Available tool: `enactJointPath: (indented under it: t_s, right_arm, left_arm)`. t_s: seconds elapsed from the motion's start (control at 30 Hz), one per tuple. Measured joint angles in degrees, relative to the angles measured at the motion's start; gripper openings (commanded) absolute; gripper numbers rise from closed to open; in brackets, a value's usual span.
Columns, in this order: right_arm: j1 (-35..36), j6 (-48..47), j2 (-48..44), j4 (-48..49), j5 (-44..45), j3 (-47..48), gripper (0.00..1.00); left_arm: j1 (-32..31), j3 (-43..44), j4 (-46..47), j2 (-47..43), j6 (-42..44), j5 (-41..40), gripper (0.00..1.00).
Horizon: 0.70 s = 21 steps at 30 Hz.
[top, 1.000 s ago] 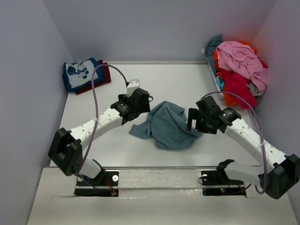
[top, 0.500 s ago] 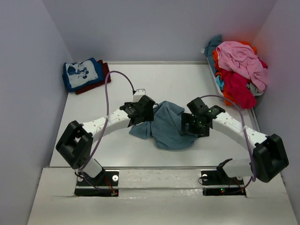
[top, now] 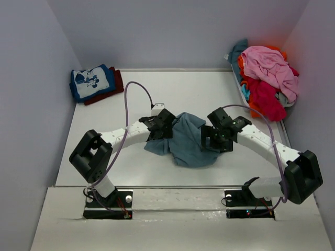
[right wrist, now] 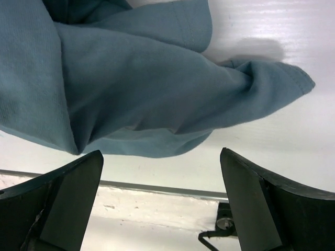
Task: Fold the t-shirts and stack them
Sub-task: Flatten out the tshirt
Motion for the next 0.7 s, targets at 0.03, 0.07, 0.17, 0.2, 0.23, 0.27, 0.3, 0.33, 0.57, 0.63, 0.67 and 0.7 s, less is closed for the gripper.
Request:
enactJointPath:
  t_s: [0.03,0.07,0.17,0.2,0.23,0.27,0.3,0.33,0.57,0.63,0.67,0.7]
  right_arm:
    - [0.1,0.0,0.0,-0.4,0.0,0.1,0.99]
    - [0.2,0.0,-0.2,-1.1,0.0,0.3,1.00]
    - [0.4,-0.1,-2.0,-3.5,-0.4,1.4,1.00]
    - [0.4,-0.3,-3.1,-4.3,-0.9,1.8,1.00]
    - [0.4,-0.5,-3.9,-4.9,-1.3,2.1,1.00]
    - [0.4,-0.7,-4.7,-5.4,-1.7,2.2,1.00]
    - [0.4,-0.8,-5.6,-6.1,-2.4,2.1,0.99]
    - [0.4,-0.9,-6.4,-6.5,-3.1,1.7,0.99]
    - [0.4,-1.2,-8.1,-7.0,-7.8,-3.7,0.99]
    - [0.4,-1.3,-6.0,-6.0,-8.8,-6.2,0.99]
    - [0.4,-1.2,-4.7,-5.2,-9.2,-7.0,0.99]
    - [0.4,-1.1,-3.8,-4.7,-9.5,-7.3,0.99]
  left_arm:
    - [0.0,0.0,0.0,0.0,0.0,0.0,0.99]
    - [-0.1,0.0,-0.1,0.0,0.0,0.0,0.99]
    - [-0.4,0.0,-0.4,-0.1,0.0,0.0,0.99]
    - [-0.4,0.0,-0.5,-0.1,0.0,0.0,0.99]
    - [-0.4,0.0,-0.6,-0.2,0.0,0.0,0.99]
    - [-0.4,0.0,-0.7,-0.2,0.0,0.0,0.99]
    - [-0.4,0.0,-0.9,-0.2,0.0,0.0,0.99]
    - [-0.4,0.0,-1.2,-0.3,0.0,0.0,0.99]
    - [-0.4,-0.3,-2.4,-2.8,0.0,-0.2,0.99]
    - [-0.4,-1.0,-2.4,-3.7,-0.2,-0.2,0.99]
    - [-0.4,-1.2,-2.5,-4.0,-0.3,-0.2,0.99]
    - [-0.4,-1.5,-2.4,-4.2,-0.5,-0.2,0.99]
